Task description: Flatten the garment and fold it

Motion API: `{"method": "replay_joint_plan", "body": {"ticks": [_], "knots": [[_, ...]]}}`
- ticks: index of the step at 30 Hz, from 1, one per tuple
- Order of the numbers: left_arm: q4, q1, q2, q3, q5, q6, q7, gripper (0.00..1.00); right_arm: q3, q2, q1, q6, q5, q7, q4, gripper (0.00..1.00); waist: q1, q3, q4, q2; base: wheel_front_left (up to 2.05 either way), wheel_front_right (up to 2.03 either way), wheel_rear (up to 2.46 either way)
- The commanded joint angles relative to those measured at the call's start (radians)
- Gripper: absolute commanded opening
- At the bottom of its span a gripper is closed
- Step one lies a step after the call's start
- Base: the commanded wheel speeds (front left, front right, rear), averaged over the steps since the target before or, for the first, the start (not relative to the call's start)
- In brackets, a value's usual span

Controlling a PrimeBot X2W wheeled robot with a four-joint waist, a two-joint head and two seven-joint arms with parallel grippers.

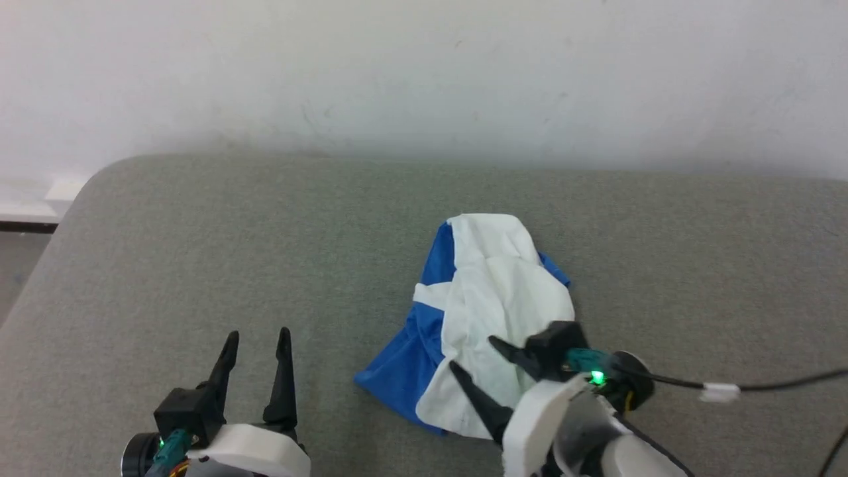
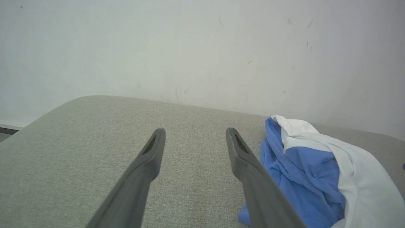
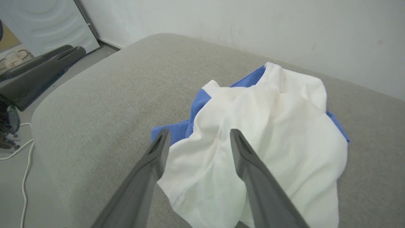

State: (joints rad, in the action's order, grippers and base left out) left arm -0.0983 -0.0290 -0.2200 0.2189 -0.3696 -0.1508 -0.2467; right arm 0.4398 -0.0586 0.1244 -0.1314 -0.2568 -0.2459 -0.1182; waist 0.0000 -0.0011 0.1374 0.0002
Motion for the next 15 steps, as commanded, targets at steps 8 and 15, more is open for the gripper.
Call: {"method": "replay_joint_plan", "body": {"ticks": [8,15], "knots": [[-0.021,0.025,0.016,0.009,-0.008,0.015,-0.007,1.0,0.084,0.003,0.139,0.001,-0.041,-0.07,-0.194,1.0,0.0,0.016,0.056,-0.0002,0.0,0.0,0.0],[-0.026,0.026,0.024,0.001,-0.012,0.018,-0.012,1.0,0.099,0.006,0.185,0.001,-0.051,-0.081,-0.311,0.0,0.0,0.02,0.06,-0.0002,0.0,0.0,0.0]]}}
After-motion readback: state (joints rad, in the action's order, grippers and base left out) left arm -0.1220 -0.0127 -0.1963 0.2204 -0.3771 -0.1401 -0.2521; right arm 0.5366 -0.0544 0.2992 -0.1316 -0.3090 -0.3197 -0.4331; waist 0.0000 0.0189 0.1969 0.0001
